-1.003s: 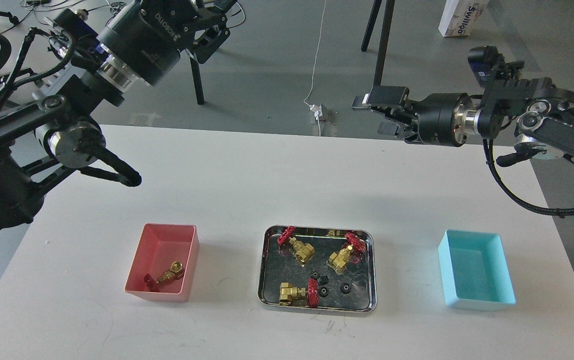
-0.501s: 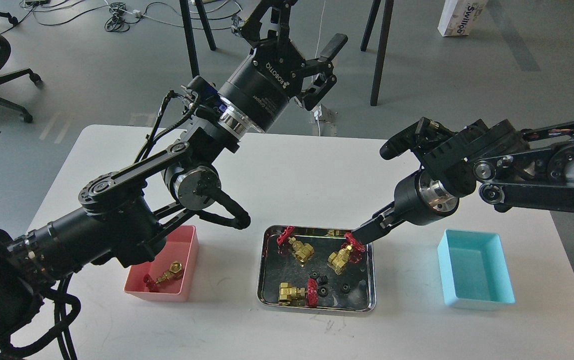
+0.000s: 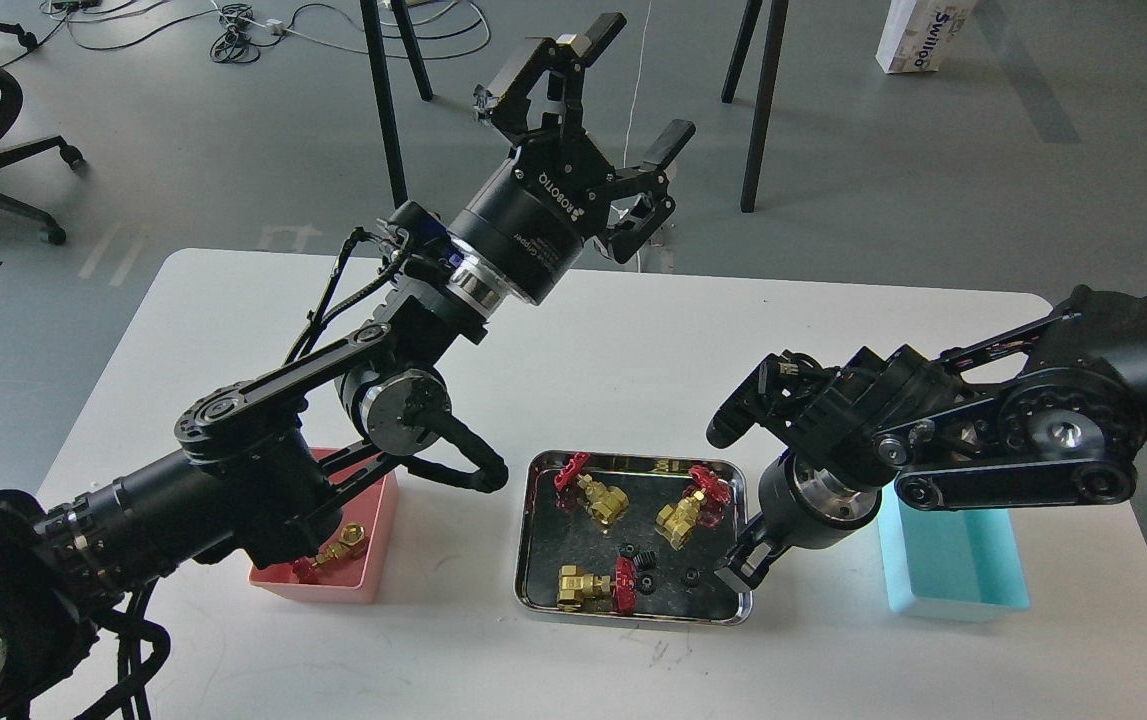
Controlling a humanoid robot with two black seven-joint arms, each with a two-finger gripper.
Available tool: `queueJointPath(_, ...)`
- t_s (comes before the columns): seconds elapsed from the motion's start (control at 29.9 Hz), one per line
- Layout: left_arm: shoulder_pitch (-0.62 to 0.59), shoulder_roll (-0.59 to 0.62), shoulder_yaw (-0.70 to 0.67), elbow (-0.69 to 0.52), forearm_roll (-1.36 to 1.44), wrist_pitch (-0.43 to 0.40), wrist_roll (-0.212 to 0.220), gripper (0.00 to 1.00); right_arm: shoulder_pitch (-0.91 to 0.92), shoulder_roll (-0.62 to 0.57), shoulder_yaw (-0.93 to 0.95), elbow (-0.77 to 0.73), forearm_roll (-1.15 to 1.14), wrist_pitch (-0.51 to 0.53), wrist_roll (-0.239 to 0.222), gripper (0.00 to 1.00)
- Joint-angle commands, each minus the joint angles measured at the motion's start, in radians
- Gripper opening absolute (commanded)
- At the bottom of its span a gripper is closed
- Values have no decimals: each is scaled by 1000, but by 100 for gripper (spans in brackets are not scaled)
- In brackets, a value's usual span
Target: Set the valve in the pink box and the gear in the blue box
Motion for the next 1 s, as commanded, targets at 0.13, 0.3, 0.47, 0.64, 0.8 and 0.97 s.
queueJointPath(0.13,12,0,5,0,0,0,0,94,-107,92,1,-126,2,0,0,56)
queueJointPath(0.3,14,6,3,0,0,0,0,94,-135,141,6,-181,7,0,0,56)
queueJointPath(0.47,20,3,8,3,2,0,0,95,-136,184,13,-224,7,0,0,56)
queueJointPath(0.64,21,3,11,3,2,0,0,95,-150,217,13,-255,7,-18,0,56)
queueJointPath(0.8,37,4,8,5,14,0,0,95,-168,227,10,-292,7,-19,-14,53)
queueJointPath(0.97,43,3,8,8,23,0,0,95,-182,234,12,-298,8,-19,-25,52)
